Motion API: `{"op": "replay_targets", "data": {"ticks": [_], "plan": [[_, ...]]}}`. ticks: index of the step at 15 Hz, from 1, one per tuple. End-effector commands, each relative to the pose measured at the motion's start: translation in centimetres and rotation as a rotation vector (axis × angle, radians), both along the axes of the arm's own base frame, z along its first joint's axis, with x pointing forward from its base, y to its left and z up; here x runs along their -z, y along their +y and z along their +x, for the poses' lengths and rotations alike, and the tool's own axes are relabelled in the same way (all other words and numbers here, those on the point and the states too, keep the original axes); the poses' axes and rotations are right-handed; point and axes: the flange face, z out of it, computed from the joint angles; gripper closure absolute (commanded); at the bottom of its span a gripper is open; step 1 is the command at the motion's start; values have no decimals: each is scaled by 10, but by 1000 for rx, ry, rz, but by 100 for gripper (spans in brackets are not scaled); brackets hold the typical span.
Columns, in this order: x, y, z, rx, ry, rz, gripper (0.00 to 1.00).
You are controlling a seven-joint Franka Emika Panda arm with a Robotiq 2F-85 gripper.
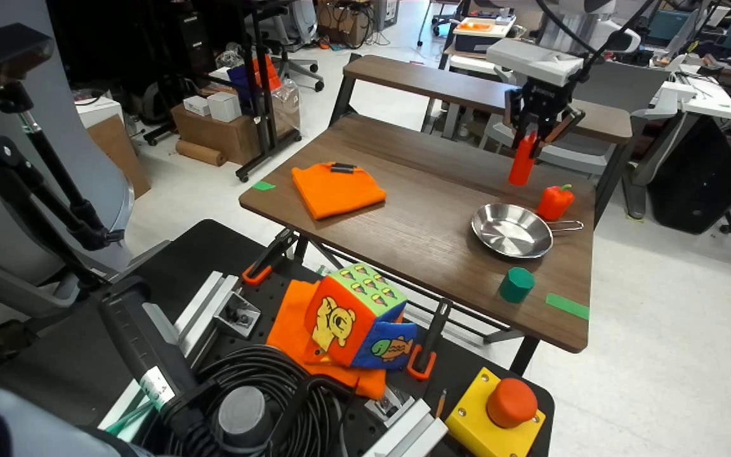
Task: Pick the orange object and put it on the pan
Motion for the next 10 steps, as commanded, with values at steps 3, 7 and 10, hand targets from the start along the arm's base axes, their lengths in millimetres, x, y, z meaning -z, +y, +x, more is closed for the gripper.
{"op": "replay_targets", "data": {"ticks": [3,7,10], "plan": [[-73,6,-22,-68,-54,18,87],[-78,5,-61,-127,-3,59,87],[-67,5,-86,-146,22,58,87]]}}
